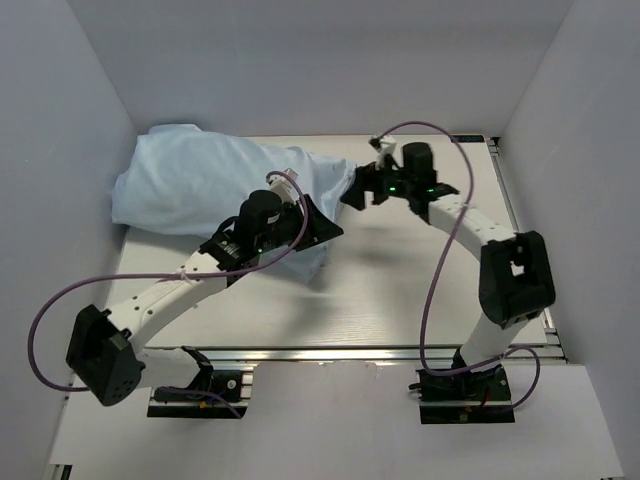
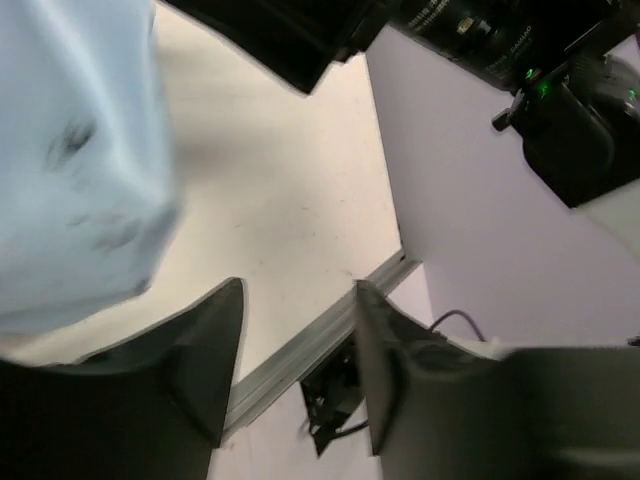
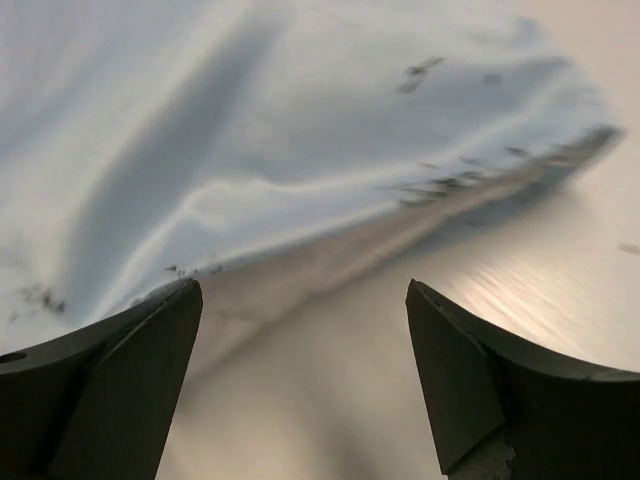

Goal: Put the pillow into the pillowcase

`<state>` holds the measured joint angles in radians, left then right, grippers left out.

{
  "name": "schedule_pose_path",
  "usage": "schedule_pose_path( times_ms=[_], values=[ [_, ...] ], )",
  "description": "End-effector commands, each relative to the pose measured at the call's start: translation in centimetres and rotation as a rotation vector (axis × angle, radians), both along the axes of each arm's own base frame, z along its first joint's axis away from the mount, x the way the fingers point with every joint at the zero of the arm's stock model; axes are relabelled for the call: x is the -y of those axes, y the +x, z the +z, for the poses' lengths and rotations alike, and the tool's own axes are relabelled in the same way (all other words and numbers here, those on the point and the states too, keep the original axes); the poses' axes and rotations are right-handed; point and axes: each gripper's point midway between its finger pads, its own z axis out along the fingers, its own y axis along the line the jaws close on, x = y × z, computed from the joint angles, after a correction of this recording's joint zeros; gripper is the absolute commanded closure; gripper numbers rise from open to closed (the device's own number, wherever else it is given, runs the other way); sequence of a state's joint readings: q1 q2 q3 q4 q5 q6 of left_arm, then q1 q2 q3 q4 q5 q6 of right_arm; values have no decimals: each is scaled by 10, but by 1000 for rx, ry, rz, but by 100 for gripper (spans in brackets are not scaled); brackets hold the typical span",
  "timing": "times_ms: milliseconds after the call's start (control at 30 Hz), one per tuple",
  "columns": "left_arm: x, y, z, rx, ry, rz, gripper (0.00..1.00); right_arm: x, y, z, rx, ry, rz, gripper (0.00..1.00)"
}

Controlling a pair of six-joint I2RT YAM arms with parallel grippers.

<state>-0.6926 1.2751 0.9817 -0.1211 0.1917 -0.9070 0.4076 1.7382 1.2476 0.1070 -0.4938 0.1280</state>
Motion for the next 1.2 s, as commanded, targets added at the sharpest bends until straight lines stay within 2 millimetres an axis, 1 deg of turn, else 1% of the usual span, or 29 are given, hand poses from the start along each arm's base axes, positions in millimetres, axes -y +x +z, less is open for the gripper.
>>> schedule_pose_path(
  times_ms=[0,33,67,100,133,167,200,233,267,300,333,367,433,467,533,567,600,633,733,767,833,867,933,967,1000,1033,1100,1133,1167],
  values=[
    [-13,-15,71,124,-97,2,39,42,-28,43,272,-81,280,10],
    [-19,-18,78,132,-72,9,32,53,-30,44,300,-117,296,11],
    [-25,-20,88,151,-66,24,31,66,-30,43,345,-162,312,11],
    [-34,-18,95,172,-48,63,29,85,-29,50,348,-170,270,11],
    [-48,-24,99,186,-4,83,26,92,-30,51,344,-166,252,11],
    [-57,-24,121,230,-1,116,21,98,-31,58,350,-159,234,11],
    [-67,-24,126,243,29,149,19,100,-31,60,339,-156,215,11],
    [-89,-19,119,240,124,232,16,99,-32,64,319,-137,200,11],
    [-101,-18,131,261,149,277,12,94,-37,68,300,-100,208,11],
    [-112,-16,129,255,194,320,10,85,-42,75,244,-30,196,11],
    [-132,-11,114,219,301,397,9,77,-44,77,212,0,189,11],
    [-140,-9,117,218,331,431,5,60,-53,72,167,18,207,11],
    [-157,-5,105,194,428,477,4,45,-49,66,40,50,99,11],
    [-158,0,100,177,456,483,4,28,-50,55,-27,45,88,11],
    [-166,6,92,149,488,506,4,15,-50,40,-190,61,27,11],
    [-165,8,90,140,485,505,4,6,-49,26,-263,62,24,11],
    [-165,9,87,135,484,504,4,0,-47,27,-291,77,18,10],
    [-164,11,88,138,466,509,4,-5,-45,24,-345,97,-10,11],
    [-165,7,87,135,435,518,4,-13,-32,13,-371,100,-51,11],
    [-166,5,88,135,428,520,4,-16,-31,-1,-407,73,-63,11],
    [-173,-1,90,135,418,539,4,-20,-27,-5,-427,76,-70,11],
    [-176,-3,91,135,417,546,4,-22,-24,-13,-447,76,-74,11],
    [-184,-9,95,134,411,571,4,-29,-22,-19,-484,99,-67,11],
    [-186,-11,97,134,407,578,4,-32,-20,-18,-491,117,-59,14],
    [-191,-14,96,125,406,595,4,-39,-21,-9,-482,163,-6,20],
    [-194,-18,99,130,397,604,4,-43,-21,-5,-484,182,18,31],
    [-198,-21,98,118,396,617,4,-49,-29,1,-505,220,75,46],
    [-200,-24,99,119,389,623,4,-49,-32,4,-504,225,91,62],
    [-202,-26,97,110,390,627,4,-49,-34,8,-494,228,117,70]
  ],
)
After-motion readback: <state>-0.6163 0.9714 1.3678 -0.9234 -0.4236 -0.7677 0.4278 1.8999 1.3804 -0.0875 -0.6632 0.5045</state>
